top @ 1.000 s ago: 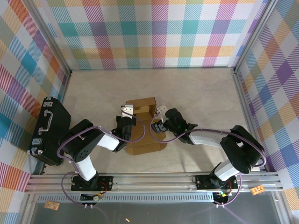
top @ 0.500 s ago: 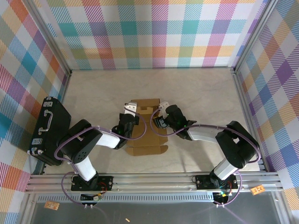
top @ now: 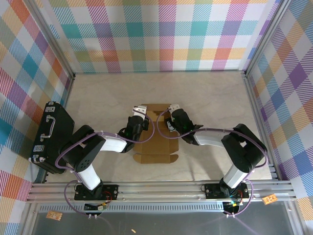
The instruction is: Fold the paper box
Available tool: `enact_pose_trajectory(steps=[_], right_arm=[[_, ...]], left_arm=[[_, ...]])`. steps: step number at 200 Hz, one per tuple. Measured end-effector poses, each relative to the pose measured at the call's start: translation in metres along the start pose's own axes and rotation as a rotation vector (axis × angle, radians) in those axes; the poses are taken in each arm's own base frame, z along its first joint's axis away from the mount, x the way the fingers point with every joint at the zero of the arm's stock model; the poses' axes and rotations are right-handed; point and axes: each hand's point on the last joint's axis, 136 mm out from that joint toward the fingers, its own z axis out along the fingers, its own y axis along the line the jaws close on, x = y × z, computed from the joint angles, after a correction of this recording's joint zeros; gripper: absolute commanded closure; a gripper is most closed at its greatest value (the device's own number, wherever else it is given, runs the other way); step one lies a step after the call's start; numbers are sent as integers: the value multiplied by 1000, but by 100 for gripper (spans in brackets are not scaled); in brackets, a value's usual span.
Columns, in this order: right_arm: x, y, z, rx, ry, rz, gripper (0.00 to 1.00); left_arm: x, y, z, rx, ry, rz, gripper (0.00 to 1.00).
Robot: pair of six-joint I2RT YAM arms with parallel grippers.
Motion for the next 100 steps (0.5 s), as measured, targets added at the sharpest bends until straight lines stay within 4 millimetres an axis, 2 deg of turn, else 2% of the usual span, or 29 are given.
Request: enact_pose_trajectory(steps=[11, 27, 44, 64, 100], right_arm=[[0, -1, 1, 6, 0, 12, 76], [-2, -2, 1, 16, -5, 20, 81], [-2, -4, 1, 33, -4, 31, 82], [-5, -8, 1, 52, -4, 52, 83], [-6, -10, 0, 68, 10, 90, 84]], left_arm=[[1, -2, 0, 12, 5, -2, 85], [3, -3, -1, 22, 21, 8, 71], [5, -2, -2, 24, 34, 4, 53], [4, -2, -5, 31, 41, -3, 39], [3, 1, -22, 66, 46, -46, 29]])
